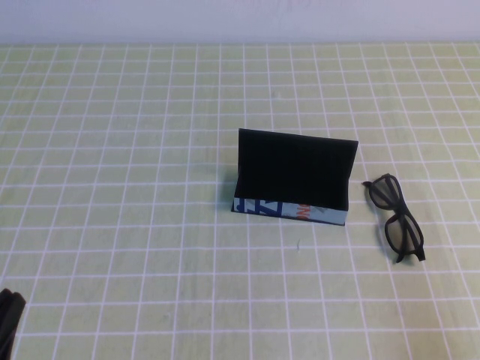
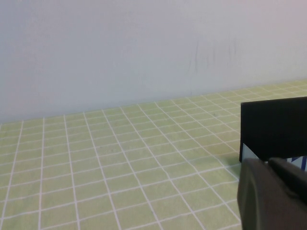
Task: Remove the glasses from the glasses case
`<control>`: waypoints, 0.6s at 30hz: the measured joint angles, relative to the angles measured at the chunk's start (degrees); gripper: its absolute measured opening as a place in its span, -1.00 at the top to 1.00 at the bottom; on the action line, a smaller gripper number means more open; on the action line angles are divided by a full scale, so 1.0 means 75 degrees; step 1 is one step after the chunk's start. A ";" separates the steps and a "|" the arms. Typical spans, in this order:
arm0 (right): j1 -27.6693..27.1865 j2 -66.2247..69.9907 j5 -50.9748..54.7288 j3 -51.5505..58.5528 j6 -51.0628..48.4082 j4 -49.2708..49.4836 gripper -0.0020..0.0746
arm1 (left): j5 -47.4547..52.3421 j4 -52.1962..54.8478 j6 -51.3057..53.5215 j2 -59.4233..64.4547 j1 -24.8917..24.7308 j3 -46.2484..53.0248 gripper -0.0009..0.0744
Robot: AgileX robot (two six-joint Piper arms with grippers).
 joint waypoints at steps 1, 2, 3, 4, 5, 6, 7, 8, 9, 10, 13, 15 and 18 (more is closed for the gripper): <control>0.0000 -0.0167 0.0145 0.0074 0.0000 0.0070 0.99 | 0.0000 0.0000 0.0000 0.0000 0.0000 0.0000 0.99; 0.0000 -0.0295 0.0285 0.0088 0.0000 0.0090 0.99 | 0.0000 0.0000 0.0000 0.0000 0.0000 0.0000 0.99; -0.0009 -0.0374 0.0438 0.0109 0.0000 0.0102 0.99 | 0.0000 0.0000 0.0000 -0.0013 0.0000 0.0000 0.99; -0.0009 -0.0393 0.0660 0.0116 0.0000 0.0119 0.99 | 0.0000 -0.0018 0.0000 -0.0013 0.0000 0.0000 0.99; -0.0009 -0.0407 0.0864 0.0116 0.0000 0.0119 0.99 | 0.0000 -0.0030 0.0000 -0.0013 0.0000 0.0000 0.99; -0.0009 -0.0407 0.1151 0.0116 0.0000 0.0119 0.99 | 0.0000 -0.0047 0.0000 -0.0013 0.0000 0.0000 0.99; -0.0009 -0.0407 0.1485 0.0116 0.0000 0.0119 0.99 | 0.0000 -0.0047 0.0000 -0.0013 0.0000 0.0000 0.99; -0.0009 -0.0407 0.1764 0.0128 0.0000 0.0119 0.99 | 0.0000 -0.0047 0.0000 -0.0013 0.0000 0.0000 0.99; -0.0009 -0.0407 0.1932 0.0128 0.0000 0.0119 0.99 | 0.0000 -0.0047 0.0000 -0.0013 0.0000 0.0000 0.99; -0.0009 -0.0407 0.2045 0.0128 0.0000 0.0119 0.99 | 0.0000 -0.0047 0.0000 -0.0013 0.0000 0.0000 0.99; -0.0009 -0.0407 0.2126 0.0128 0.0000 0.0133 0.99 | 0.0000 -0.0047 0.0000 -0.0013 0.0000 0.0000 0.99; -0.0009 -0.0407 0.2133 0.0128 0.0000 0.0133 0.99 | 0.0000 -0.0047 0.0000 -0.0013 0.0000 0.0000 0.99; -0.0009 -0.0407 0.2166 0.0128 0.0000 0.0133 0.99 | 0.0000 -0.0047 0.0000 -0.0013 0.0000 0.0000 0.99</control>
